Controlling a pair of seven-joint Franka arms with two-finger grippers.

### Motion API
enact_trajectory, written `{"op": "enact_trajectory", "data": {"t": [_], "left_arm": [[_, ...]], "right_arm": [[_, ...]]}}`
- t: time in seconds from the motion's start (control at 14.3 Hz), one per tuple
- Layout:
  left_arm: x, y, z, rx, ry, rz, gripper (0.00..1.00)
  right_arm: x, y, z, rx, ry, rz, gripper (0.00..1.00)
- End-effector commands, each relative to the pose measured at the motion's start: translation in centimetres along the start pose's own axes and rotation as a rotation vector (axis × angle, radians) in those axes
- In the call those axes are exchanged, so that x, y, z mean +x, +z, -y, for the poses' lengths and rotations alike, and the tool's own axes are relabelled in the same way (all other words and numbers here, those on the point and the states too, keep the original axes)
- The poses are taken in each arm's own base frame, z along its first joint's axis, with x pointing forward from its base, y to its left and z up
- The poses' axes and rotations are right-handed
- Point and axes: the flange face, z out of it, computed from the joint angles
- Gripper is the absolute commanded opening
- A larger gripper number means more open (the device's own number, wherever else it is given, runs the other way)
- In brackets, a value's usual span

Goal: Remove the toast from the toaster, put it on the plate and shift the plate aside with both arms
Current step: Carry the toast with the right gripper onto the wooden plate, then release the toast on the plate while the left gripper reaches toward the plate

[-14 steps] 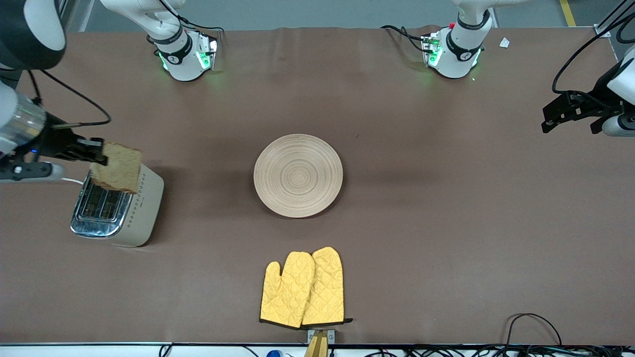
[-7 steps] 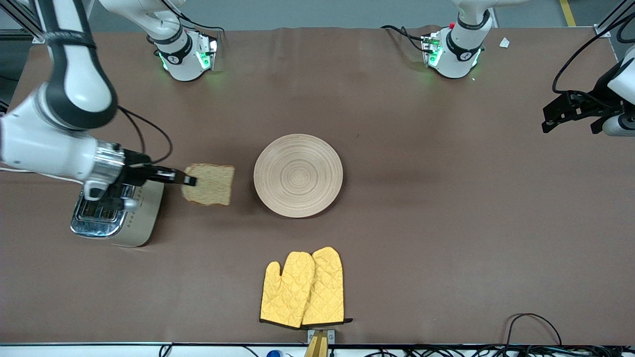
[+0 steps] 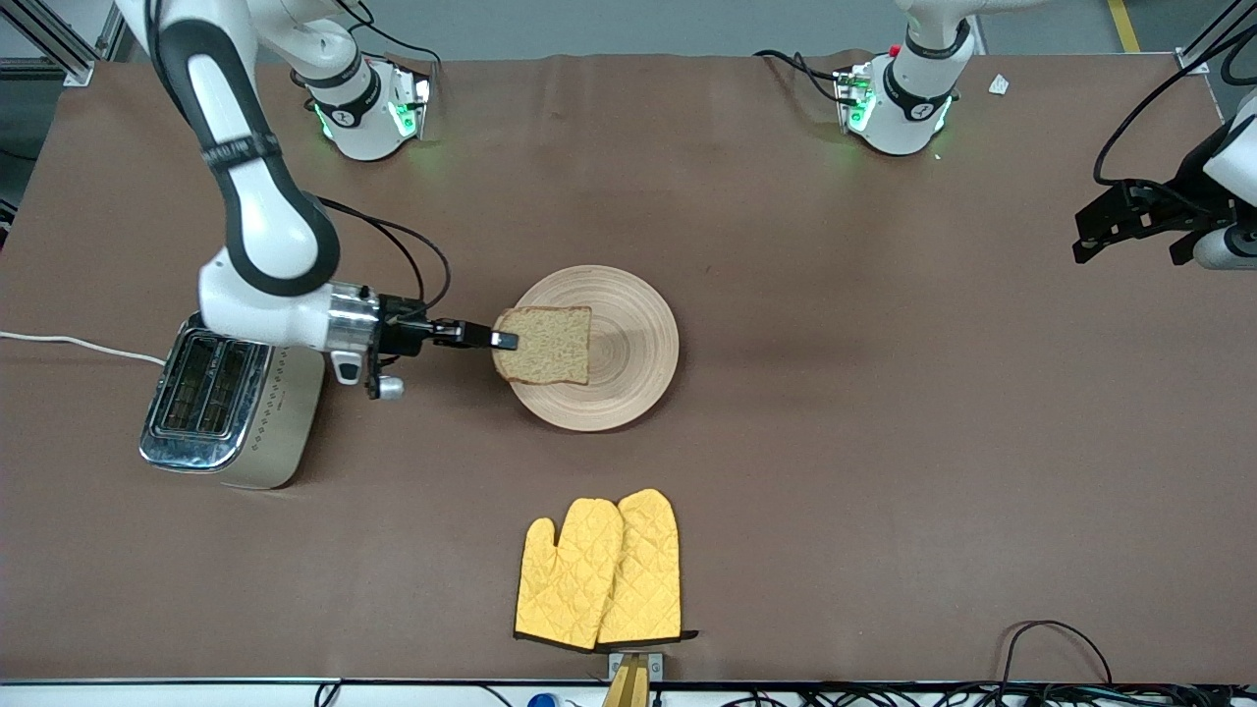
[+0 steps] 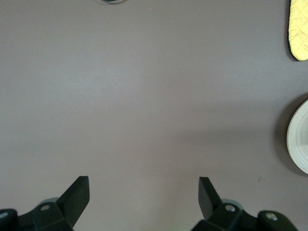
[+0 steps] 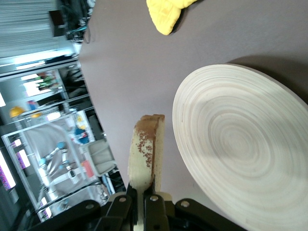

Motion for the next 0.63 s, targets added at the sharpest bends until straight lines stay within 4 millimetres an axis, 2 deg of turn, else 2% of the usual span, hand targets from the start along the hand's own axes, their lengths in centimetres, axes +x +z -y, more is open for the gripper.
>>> {"op": "enact_trajectory", "data": {"t": [0.0,0.14,0.35,0.56], "left_arm": [[-0.1,-0.6,0.2,0.003,0.013,-0.002,1.0],[-0.1,-0.6,0.2,0.003,0.013,-0.002,1.0],[-0.1,-0.6,0.2,0.003,0.013,-0.001,1.0],[-0.1,-0.6,0.1,0.003,0.016,0.001,1.0]], "right_arm": [[-0.2,2.0,-2.2,0.041,-0.092,-0.016,0.0],[-1.0,3.5,-2.8,0.034,-0.178,-0.033,0.0],[-1.8,4.7,-2.8,0.033,-0.221,-0.029,0.0],[-3.2,7.6,-3.2,-0.051,-0.263,-0.035,0.0]]}}
